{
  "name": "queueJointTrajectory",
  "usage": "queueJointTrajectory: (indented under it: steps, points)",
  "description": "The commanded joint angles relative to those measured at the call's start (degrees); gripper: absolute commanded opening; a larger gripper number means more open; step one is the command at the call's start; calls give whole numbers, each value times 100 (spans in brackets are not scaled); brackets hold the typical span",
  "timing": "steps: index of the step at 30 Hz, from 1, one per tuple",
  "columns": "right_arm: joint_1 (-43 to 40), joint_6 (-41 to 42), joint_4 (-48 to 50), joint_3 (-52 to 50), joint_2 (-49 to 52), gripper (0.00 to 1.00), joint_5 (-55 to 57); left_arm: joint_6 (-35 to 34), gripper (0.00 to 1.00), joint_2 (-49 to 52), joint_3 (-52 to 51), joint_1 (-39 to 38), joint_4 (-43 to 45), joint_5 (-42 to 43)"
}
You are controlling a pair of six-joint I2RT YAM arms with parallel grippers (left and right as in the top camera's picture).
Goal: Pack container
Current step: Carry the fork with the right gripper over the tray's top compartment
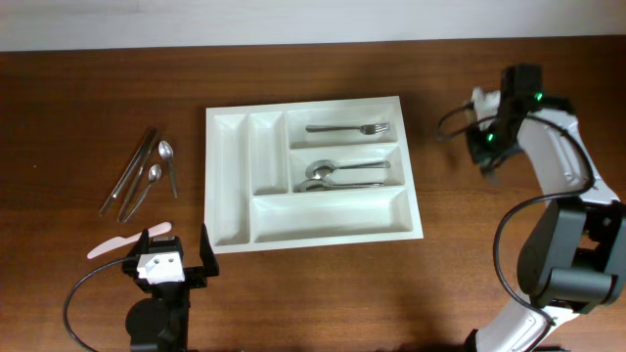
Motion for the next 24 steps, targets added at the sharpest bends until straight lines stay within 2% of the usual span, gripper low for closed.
queueJointTrajectory:
  steps: [1,6,13,19,24]
  points:
    - [179,514,-118,817,-15,4,-35,90,99,-33,-46,35,20,81]
    - [588,1539,111,1360,-15,4,-37,90,99,-33,-46,35,20,81]
    - [1451,3407,1047,1397,-9,4,4,90,99,-33,-46,35,20,81]
    - [2258,6043,1661,1397,76,4,951,90,99,-33,-46,35,20,81]
    - [2651,7597,1707,1397,361,4,1237,90,99,-33,-46,35,20,81]
